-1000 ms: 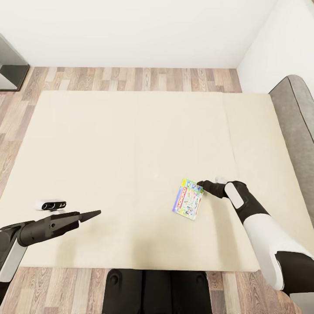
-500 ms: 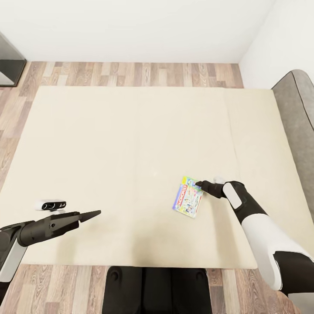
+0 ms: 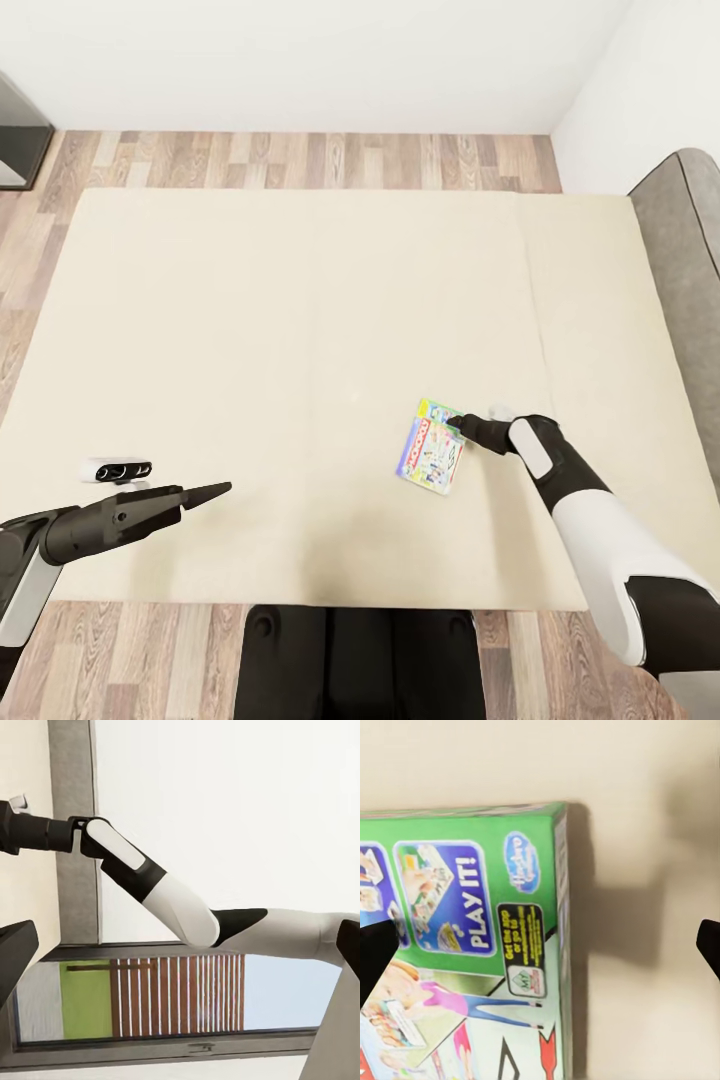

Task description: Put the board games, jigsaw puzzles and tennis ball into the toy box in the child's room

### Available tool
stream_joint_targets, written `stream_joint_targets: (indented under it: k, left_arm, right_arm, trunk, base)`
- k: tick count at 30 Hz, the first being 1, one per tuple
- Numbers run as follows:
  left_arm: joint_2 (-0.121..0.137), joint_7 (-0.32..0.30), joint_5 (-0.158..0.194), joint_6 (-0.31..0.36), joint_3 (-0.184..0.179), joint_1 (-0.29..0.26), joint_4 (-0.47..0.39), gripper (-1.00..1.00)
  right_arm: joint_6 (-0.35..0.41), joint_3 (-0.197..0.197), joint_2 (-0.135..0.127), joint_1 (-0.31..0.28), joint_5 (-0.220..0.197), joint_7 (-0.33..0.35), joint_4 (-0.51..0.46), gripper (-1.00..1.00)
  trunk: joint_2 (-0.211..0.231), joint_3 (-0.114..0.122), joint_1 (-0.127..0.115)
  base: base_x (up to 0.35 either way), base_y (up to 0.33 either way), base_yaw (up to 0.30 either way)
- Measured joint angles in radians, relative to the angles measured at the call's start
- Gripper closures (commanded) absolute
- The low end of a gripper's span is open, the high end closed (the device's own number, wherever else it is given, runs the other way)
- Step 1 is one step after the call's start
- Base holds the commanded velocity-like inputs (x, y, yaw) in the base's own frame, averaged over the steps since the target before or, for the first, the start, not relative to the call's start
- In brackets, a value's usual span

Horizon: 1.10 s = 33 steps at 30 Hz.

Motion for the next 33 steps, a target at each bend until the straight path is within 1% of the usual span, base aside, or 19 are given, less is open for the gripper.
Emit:
stream_joint_targets:
  k: [1, 5, 6, 9, 10, 11, 13, 17, 23, 27, 28, 31, 33]
  left_arm:
    - [0.000, 0.000, 0.000, 0.000, 0.000, 0.000, 0.000, -1.00]
    - [0.000, 0.000, 0.000, 0.000, 0.000, 0.000, 0.000, -1.00]
    - [0.000, 0.000, 0.000, 0.000, 0.000, 0.000, 0.000, -1.00]
    - [0.000, 0.000, 0.000, 0.000, 0.000, 0.000, 0.000, -1.00]
    - [0.000, 0.000, 0.000, 0.000, 0.000, 0.000, 0.000, -1.00]
    - [0.000, 0.000, 0.000, 0.000, 0.000, 0.000, 0.000, -1.00]
    - [0.000, 0.000, 0.000, 0.000, 0.000, 0.000, 0.000, -1.00]
    - [0.001, 0.000, 0.000, 0.000, 0.000, 0.000, 0.000, -1.00]
    - [0.001, 0.000, 0.000, 0.000, 0.000, 0.000, 0.000, -1.00]
    - [0.001, 0.000, 0.000, 0.000, 0.000, 0.000, 0.000, -1.00]
    - [0.001, 0.000, 0.000, 0.000, 0.000, 0.000, 0.000, -1.00]
    - [0.001, 0.000, 0.000, 0.000, 0.000, 0.000, 0.000, -1.00]
    - [0.000, 0.000, 0.000, 0.000, 0.000, 0.000, 0.000, -1.00]
  right_arm:
    - [0.001, 0.000, 0.002, 0.000, 0.003, 0.000, -0.003, -1.00]
    - [0.001, 0.000, 0.032, 0.001, 0.005, 0.000, 0.000, -1.00]
    - [0.001, 0.001, 0.035, 0.001, 0.006, 0.000, 0.000, -1.00]
    - [0.002, 0.002, 0.061, 0.001, 0.007, 0.000, 0.001, -1.00]
    - [0.002, 0.002, 0.066, 0.000, 0.008, 0.000, 0.001, -1.00]
    - [0.003, 0.002, 0.082, -0.001, 0.010, -0.001, 0.001, -1.00]
    - [0.003, 0.003, 0.097, -0.003, 0.010, -0.001, 0.002, -1.00]
    - [0.003, 0.003, 0.106, -0.006, 0.010, -0.002, 0.003, -1.00]
    - [0.002, 0.003, 0.110, -0.008, 0.010, -0.002, 0.004, -1.00]
    - [0.002, 0.004, 0.135, -0.008, 0.011, -0.002, 0.004, -1.00]
    - [0.002, 0.004, 0.149, -0.008, 0.010, -0.002, 0.005, -1.00]
    - [0.002, 0.009, 0.163, -0.008, 0.012, -0.002, 0.005, -1.00]
    - [0.002, 0.014, 0.167, -0.008, 0.012, -0.002, 0.005, -1.00]
  trunk:
    - [0.000, -0.001, 0.000]
    - [0.000, -0.002, 0.000]
    - [0.000, -0.002, 0.000]
    - [0.001, -0.002, 0.000]
    - [0.001, -0.002, 0.000]
    - [0.001, -0.002, 0.000]
    - [0.001, -0.002, 0.000]
    - [0.001, -0.002, 0.000]
    - [0.001, -0.002, 0.000]
    - [0.001, -0.002, 0.000]
    - [0.001, -0.002, 0.000]
    - [0.001, -0.002, 0.000]
    - [0.001, -0.002, 0.000]
  base:
    - [0.000, 0.000, 0.000]
    - [0.000, 0.000, 0.000]
    - [0.000, 0.000, 0.000]
    - [0.000, 0.000, 0.000]
    - [0.000, 0.000, 0.000]
    - [0.000, 0.000, 0.000]
    - [0.000, 0.000, 0.000]
    - [0.000, 0.000, 0.000]
    - [0.000, 0.000, 0.000]
    - [0.000, 0.000, 0.000]
    - [0.000, 0.000, 0.000]
    - [0.000, 0.000, 0.000]
    - [0.000, 0.000, 0.000]
